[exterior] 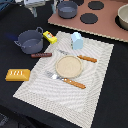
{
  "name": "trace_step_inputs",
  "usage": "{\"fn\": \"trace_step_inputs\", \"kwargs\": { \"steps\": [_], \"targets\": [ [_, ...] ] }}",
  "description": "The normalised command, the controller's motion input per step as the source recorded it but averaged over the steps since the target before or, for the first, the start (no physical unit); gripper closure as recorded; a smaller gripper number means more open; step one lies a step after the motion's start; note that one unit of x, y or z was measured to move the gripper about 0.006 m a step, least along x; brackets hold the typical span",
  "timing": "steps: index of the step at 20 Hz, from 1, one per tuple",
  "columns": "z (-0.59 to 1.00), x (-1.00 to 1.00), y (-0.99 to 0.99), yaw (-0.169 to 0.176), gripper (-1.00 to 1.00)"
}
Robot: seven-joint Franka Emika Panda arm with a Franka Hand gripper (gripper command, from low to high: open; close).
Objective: Interact with the objects in diverse but meaningful ways.
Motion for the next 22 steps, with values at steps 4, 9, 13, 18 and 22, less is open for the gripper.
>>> {"fn": "trace_step_inputs", "kwargs": {
  "steps": [4,9,13,18,22],
  "targets": [
    [0.30,0.49,0.81,0.070,-1.00],
    [0.20,0.41,0.59,0.079,-1.00],
    [0.00,0.38,0.20,0.055,-1.00],
    [-0.03,0.29,0.24,0.062,-1.00],
    [-0.01,0.28,0.42,0.082,-1.00]
  ]
}}
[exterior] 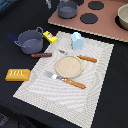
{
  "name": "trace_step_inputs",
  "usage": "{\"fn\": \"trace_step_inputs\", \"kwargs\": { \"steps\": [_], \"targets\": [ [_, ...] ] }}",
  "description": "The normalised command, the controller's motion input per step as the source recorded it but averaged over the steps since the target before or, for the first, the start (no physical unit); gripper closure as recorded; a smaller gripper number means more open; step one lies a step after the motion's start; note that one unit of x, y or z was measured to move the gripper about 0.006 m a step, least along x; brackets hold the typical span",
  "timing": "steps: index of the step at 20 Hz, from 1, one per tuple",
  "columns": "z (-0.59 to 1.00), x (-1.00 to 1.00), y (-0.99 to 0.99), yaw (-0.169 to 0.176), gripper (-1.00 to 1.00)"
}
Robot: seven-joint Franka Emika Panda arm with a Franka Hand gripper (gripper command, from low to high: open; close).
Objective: Interact with the objects in diverse but meaningful ways.
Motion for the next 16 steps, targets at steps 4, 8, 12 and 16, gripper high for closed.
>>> {"fn": "trace_step_inputs", "kwargs": {
  "steps": [4,8,12,16],
  "targets": [
    [0.00,0.28,0.46,0.092,-1.00],
    [-0.01,0.23,0.36,0.077,-1.00],
    [-0.01,0.16,0.12,0.037,-1.00],
    [-0.07,0.08,0.00,0.000,-1.00]
  ]
}}
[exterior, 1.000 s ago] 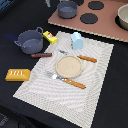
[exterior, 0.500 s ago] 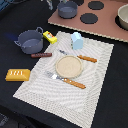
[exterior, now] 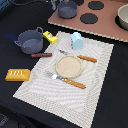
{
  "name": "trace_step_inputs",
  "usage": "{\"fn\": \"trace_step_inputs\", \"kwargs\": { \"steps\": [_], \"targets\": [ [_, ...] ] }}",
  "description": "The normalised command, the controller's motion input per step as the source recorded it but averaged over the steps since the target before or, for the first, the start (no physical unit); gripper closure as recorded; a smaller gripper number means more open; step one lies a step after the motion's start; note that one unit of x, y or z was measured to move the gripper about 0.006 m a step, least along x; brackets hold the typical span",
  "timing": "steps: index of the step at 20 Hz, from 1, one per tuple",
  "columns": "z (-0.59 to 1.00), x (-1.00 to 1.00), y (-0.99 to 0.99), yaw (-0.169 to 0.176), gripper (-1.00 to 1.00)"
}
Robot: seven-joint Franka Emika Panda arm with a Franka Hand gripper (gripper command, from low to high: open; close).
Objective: Interact with the objects in diverse but meaningful ways.
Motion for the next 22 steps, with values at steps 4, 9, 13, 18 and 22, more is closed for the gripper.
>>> {"fn": "trace_step_inputs", "kwargs": {
  "steps": [4,9,13,18,22],
  "targets": [
    [-0.09,0.03,0.00,0.000,-1.00],
    [-0.08,0.07,0.03,0.000,-1.00],
    [-0.06,0.10,0.06,0.000,-1.00],
    [-0.07,0.08,0.07,0.001,-1.00],
    [-0.11,0.04,0.06,0.005,-1.00]
  ]
}}
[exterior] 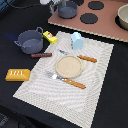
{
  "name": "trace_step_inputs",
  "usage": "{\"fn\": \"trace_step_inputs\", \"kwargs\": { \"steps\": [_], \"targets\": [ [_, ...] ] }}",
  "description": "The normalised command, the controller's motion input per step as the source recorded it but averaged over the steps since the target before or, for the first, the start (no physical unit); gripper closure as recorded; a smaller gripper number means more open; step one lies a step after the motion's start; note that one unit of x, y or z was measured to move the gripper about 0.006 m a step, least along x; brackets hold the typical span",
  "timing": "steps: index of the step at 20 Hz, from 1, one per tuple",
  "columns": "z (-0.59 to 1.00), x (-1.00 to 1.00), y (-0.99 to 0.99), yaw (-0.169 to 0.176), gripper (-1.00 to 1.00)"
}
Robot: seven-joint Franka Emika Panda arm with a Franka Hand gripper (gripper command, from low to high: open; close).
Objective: Interact with the objects in diverse but meaningful ways.
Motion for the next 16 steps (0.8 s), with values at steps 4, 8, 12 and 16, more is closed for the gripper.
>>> {"fn": "trace_step_inputs", "kwargs": {
  "steps": [4,8,12,16],
  "targets": [
    [-0.09,0.04,0.06,0.005,-1.00],
    [-0.08,0.03,0.05,0.004,-1.00],
    [-0.06,0.01,0.05,0.006,1.00],
    [-0.07,0.00,0.05,0.010,1.00]
  ]
}}
